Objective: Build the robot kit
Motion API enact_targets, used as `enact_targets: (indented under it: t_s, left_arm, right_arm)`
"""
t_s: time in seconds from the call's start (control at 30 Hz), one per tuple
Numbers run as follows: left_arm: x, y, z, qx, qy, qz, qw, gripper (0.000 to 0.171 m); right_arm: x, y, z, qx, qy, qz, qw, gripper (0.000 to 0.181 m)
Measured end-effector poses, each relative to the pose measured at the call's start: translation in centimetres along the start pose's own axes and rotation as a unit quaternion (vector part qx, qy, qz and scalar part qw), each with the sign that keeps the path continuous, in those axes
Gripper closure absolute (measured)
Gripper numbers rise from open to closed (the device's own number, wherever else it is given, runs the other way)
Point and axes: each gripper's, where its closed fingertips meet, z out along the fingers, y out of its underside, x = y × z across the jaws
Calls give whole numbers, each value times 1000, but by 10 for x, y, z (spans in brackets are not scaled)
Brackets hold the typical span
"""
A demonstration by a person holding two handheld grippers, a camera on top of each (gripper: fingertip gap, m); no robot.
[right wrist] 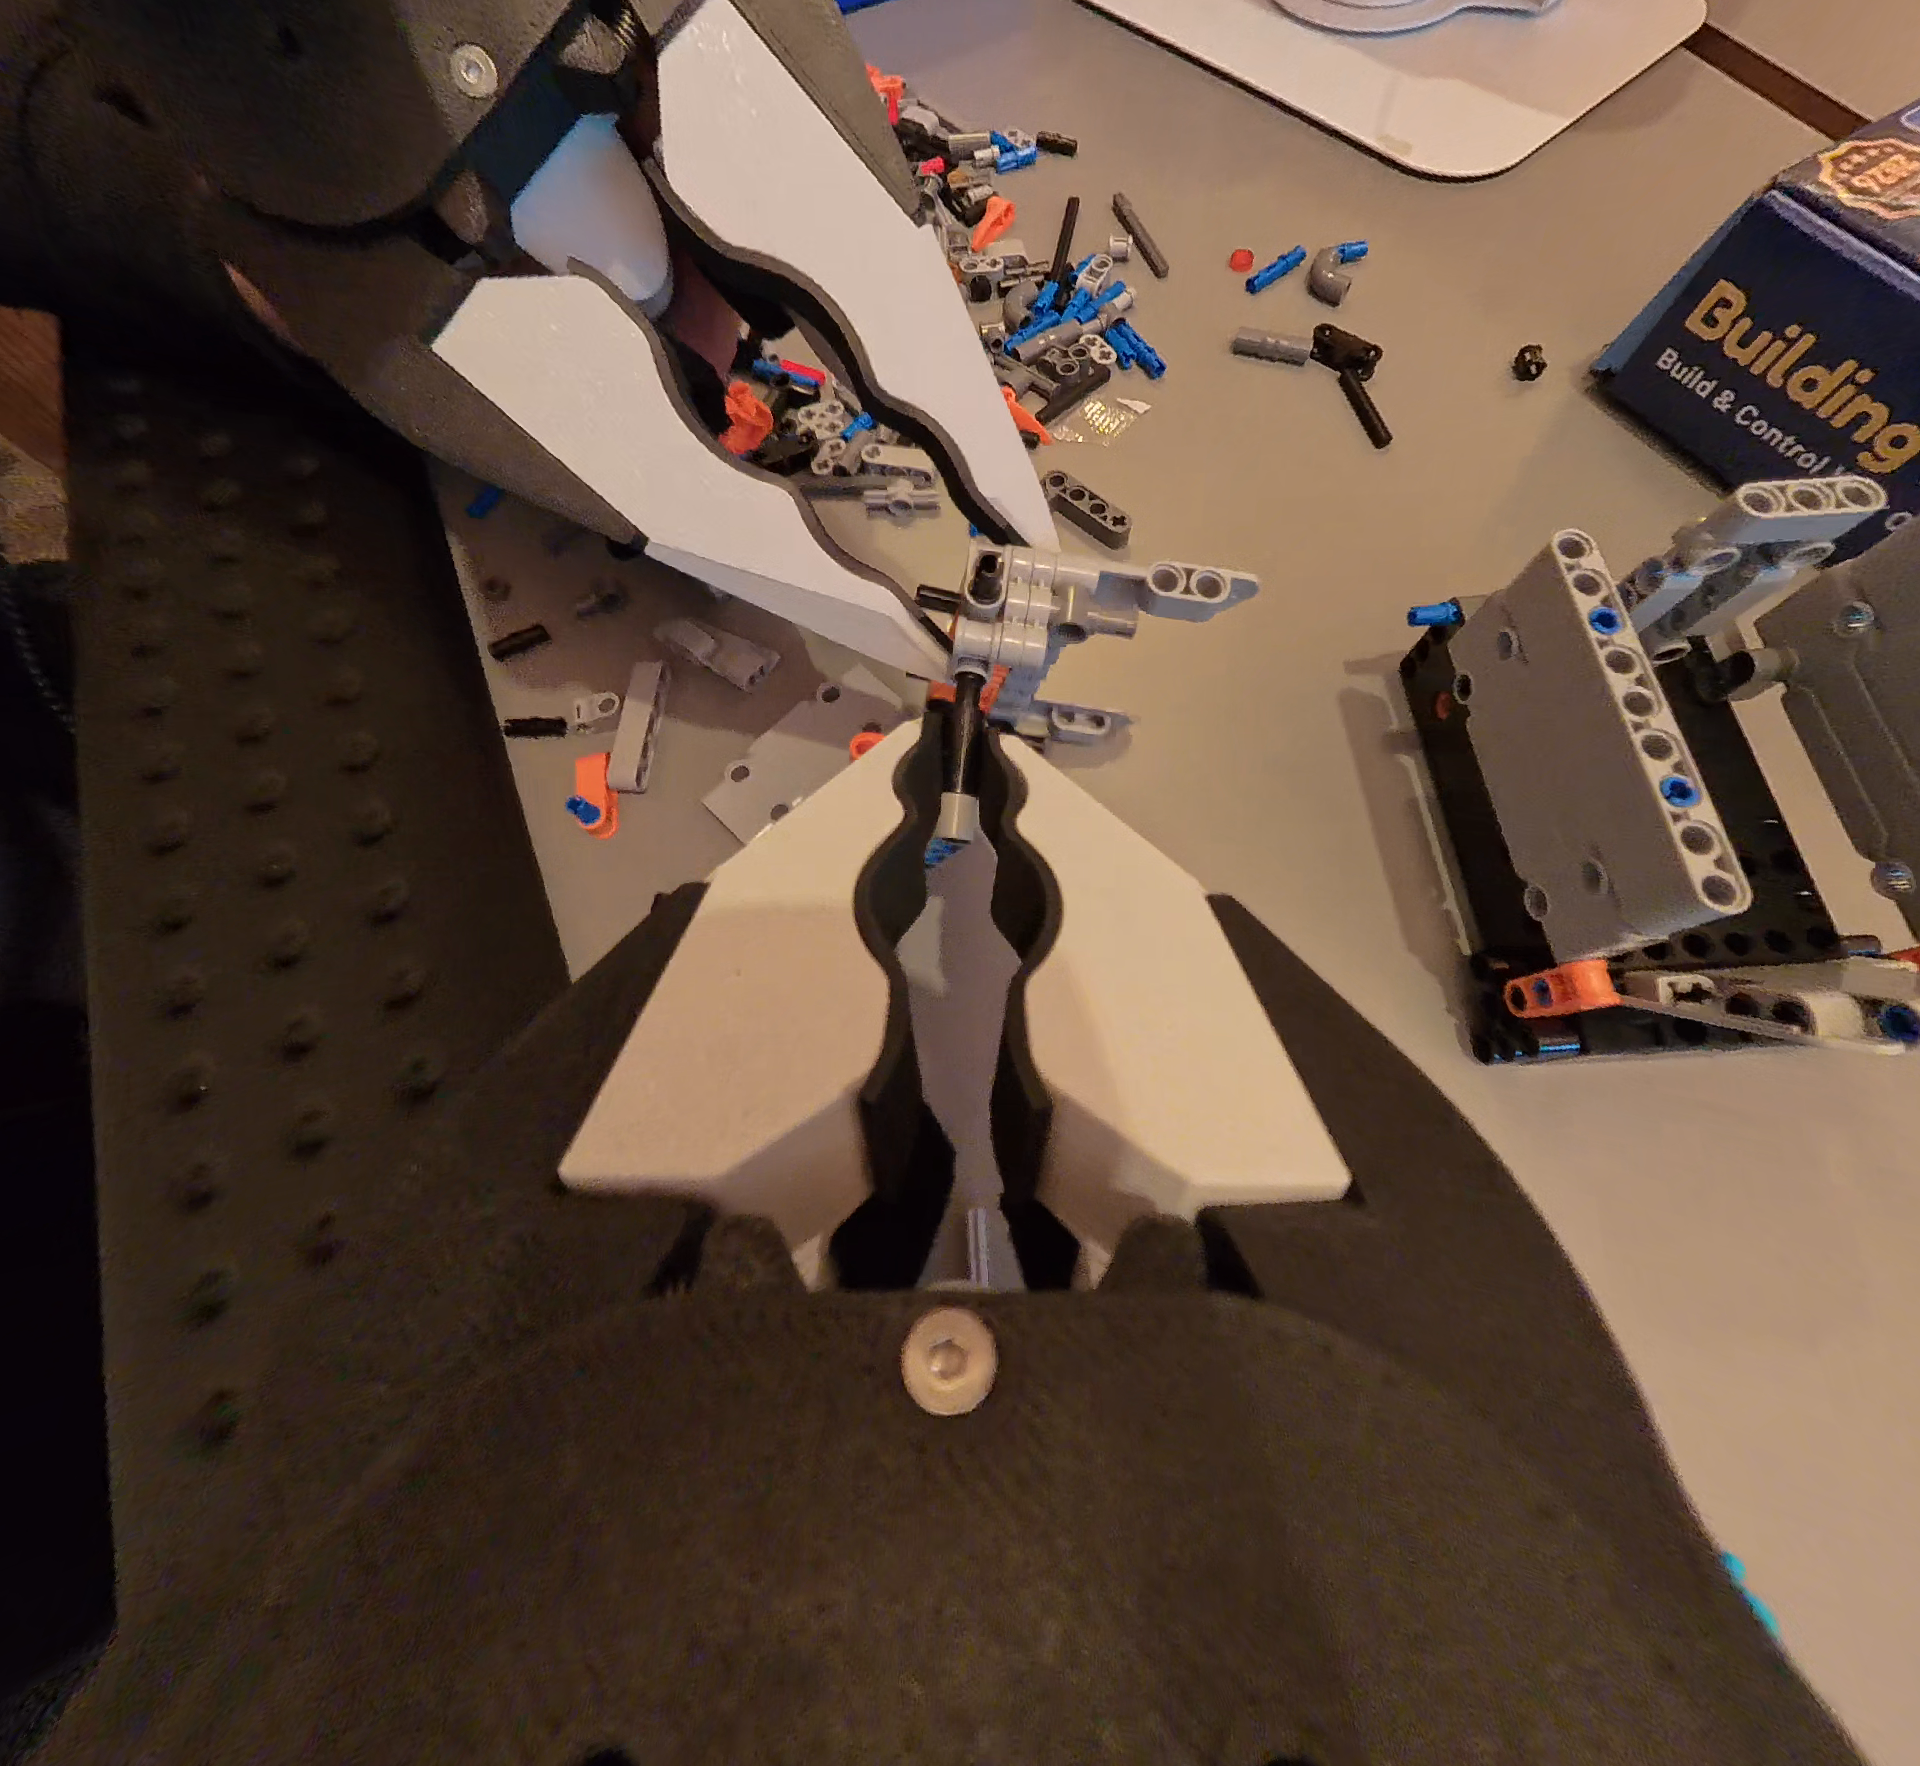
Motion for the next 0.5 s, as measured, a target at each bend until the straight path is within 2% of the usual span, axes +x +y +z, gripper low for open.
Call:
enact_targets:
  t_s: [0.2,0.4,0.5]
  left_arm:
    - [-2,1,1,-15,-20,22,999,154]
    - [-1,-1,-2,17,51,-58,997,152]
    - [1,-4,-5,40,97,-104,989,151]
  right_arm:
    - [2,2,2,-15,24,-21,999,178]
    - [1,-3,0,19,-14,13,1000,177]
    - [3,-4,-3,29,-10,9,999,177]
